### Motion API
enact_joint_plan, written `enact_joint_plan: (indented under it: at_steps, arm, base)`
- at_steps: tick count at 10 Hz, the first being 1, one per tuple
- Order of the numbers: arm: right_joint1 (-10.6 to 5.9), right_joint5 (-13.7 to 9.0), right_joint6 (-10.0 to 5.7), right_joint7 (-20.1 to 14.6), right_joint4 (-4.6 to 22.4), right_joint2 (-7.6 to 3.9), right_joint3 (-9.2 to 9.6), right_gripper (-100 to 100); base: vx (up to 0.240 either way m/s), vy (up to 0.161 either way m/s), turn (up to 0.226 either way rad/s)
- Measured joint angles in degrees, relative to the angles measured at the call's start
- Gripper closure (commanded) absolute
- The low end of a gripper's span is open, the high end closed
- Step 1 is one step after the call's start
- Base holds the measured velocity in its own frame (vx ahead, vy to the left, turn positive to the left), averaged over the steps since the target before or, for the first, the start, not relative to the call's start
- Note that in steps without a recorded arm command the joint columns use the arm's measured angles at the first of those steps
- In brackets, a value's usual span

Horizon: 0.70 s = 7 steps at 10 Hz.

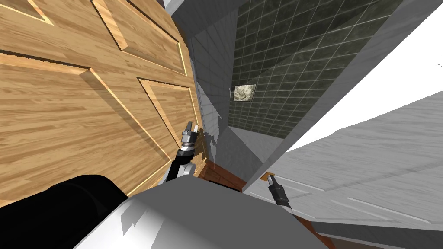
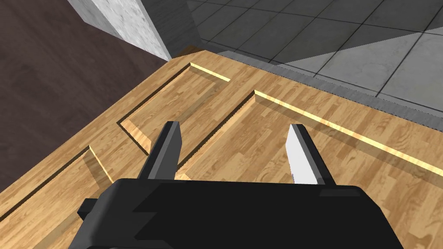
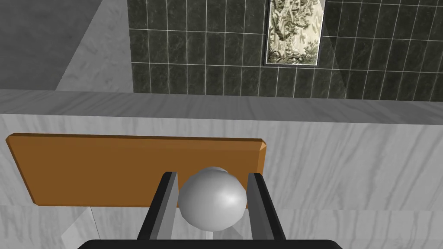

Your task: Pull the door open

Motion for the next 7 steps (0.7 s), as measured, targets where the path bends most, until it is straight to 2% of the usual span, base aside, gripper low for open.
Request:
enact_joint_plan:
  at_steps: [2,5,7]
  arm:
    - [0.53,0.12,-0.54,-0.34,0.23,-0.35,0.29,100]
    - [0.82,0.35,-2.76,-1.26,1.17,-1.41,0.84,100]
    - [2.25,0.71,-4.14,-2.04,0.82,-2.22,1.66,100]
  base:
    - [-0.174,-0.049,0.158]
    - [-0.220,-0.052,0.144]
    - [-0.228,-0.083,0.159]
